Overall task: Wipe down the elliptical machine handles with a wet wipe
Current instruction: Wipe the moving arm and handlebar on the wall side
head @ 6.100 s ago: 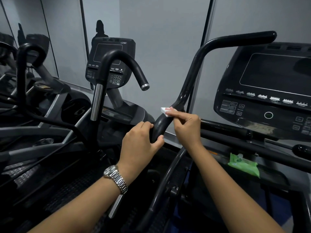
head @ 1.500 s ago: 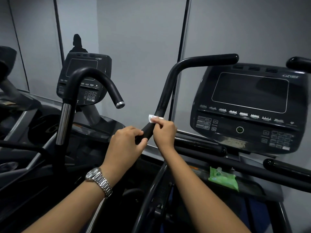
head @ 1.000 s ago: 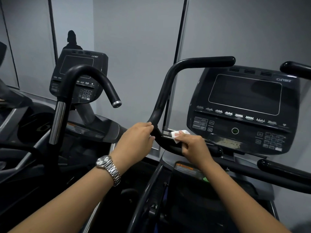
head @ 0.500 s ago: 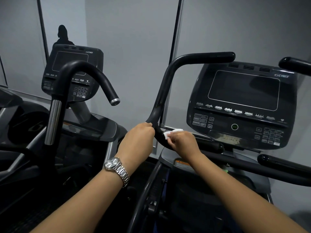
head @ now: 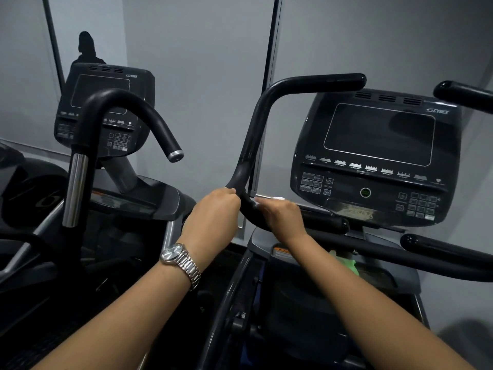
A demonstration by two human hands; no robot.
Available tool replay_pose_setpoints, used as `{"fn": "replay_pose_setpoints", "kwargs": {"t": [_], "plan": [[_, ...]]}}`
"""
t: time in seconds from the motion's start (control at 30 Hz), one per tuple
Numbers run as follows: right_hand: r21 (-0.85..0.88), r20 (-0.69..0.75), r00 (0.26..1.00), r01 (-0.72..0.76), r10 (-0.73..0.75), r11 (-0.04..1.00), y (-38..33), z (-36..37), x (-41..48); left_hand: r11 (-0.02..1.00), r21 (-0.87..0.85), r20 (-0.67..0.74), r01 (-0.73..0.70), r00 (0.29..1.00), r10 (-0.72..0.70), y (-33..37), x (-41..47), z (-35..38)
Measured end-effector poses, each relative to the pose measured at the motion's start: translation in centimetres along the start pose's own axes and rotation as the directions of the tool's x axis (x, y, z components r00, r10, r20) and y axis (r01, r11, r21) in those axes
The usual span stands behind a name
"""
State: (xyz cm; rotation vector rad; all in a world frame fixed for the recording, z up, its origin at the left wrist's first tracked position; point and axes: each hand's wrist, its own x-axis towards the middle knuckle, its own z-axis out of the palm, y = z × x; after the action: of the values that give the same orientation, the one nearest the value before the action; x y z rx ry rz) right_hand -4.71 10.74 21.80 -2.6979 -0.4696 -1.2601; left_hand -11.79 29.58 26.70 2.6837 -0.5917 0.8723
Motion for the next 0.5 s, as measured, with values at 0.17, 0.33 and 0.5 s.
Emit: {"fn": "replay_pose_setpoints", "kwargs": {"t": [0.17, 0.33, 0.5], "plan": [[-0.017, 0.067, 0.997, 0.041, -0.04, 0.999, 0.9, -0.1, -1.5, 1.0, 0.005, -0.003, -0.007, 1.0, 0.007, 0.0, 0.0, 0.0], [-0.003, 0.095, 0.981, -0.167, 0.166, 0.986, 1.0, -1.3, -0.3, 1.0, 0.029, 0.006, 0.003, 1.0, -0.003, 0.0, 0.2, 0.4], [-0.003, 0.063, 0.994, -0.087, 0.087, 0.996, -1.1, -0.5, -2.1, 0.999, 0.052, 0.017, 0.016, 1.0, -0.017, -0.1, 0.3, 0.3]]}}
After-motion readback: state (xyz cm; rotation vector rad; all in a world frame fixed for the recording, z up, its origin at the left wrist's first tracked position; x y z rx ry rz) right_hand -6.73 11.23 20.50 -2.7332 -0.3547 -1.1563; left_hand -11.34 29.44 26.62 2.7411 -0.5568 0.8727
